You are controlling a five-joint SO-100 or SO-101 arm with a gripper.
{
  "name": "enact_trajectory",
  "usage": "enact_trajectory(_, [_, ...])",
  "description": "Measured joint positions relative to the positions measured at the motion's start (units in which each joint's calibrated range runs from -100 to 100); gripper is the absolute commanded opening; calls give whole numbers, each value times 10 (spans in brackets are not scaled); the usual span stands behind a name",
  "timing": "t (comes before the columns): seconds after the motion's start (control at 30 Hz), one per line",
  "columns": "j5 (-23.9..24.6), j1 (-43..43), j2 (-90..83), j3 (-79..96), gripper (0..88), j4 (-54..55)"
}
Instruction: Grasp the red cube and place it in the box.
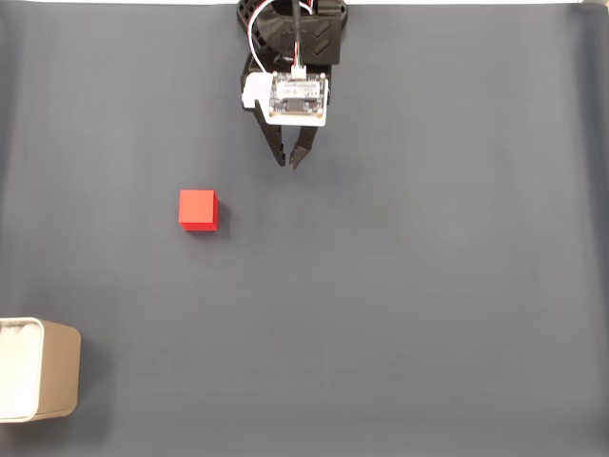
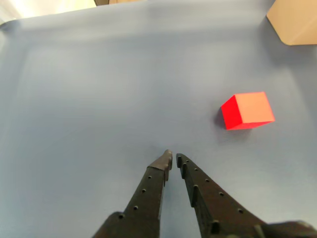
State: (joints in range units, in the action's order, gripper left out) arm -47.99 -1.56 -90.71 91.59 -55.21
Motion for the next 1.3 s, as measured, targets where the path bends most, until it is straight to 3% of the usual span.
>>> enact_trajectory(0.27, [-11,-3,88,-117,0,-21])
enact_trajectory(1.3, [-126,-219,370,-365,26,-43])
